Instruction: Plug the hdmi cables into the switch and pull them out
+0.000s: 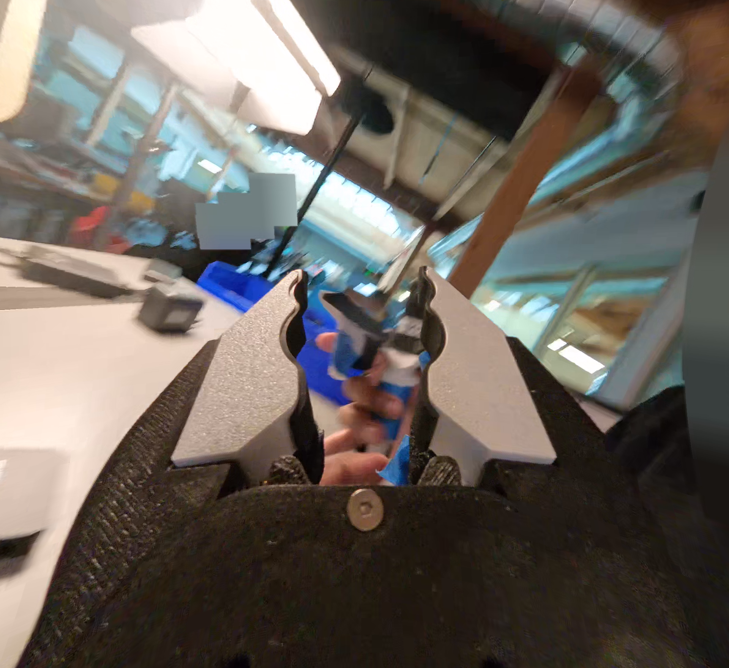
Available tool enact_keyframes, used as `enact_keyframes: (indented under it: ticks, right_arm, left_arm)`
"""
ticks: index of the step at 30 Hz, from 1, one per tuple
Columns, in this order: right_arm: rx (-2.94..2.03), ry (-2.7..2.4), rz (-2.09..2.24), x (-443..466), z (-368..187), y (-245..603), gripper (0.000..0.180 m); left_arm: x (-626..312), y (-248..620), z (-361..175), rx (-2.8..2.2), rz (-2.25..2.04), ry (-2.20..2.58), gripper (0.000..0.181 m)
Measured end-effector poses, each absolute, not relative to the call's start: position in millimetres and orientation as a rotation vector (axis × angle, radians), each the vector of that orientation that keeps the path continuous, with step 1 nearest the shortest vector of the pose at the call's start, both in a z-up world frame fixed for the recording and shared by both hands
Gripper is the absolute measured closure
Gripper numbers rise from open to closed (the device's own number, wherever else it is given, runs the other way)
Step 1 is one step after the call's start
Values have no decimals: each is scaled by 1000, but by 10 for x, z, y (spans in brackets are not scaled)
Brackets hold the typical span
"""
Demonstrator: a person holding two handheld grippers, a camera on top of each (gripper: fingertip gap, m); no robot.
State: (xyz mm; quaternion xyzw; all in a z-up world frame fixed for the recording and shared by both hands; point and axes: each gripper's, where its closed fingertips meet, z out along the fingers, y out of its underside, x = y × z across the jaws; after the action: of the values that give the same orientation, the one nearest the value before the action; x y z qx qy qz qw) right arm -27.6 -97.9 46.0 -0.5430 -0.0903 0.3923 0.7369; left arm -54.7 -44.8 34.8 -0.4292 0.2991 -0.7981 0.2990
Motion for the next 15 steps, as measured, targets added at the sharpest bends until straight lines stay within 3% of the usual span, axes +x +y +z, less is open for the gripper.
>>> enact_keyframes:
  ticks: [3, 6, 15]
  right_arm:
    - [-826, 52, 1003, 27, 930, -998, 40]
    - [-670, 183, 992, 148, 1031, -928, 35]
    - [-723, 231, 1033, 84, 1082, -673, 25]
  left_arm:
    - [-537, -619, 465, -1056, -2351, 685, 124]
    - [-395, -926, 379, -1040, -2374, 777, 121]
    - [-227, -1071, 295, -1013, -2151, 843, 119]
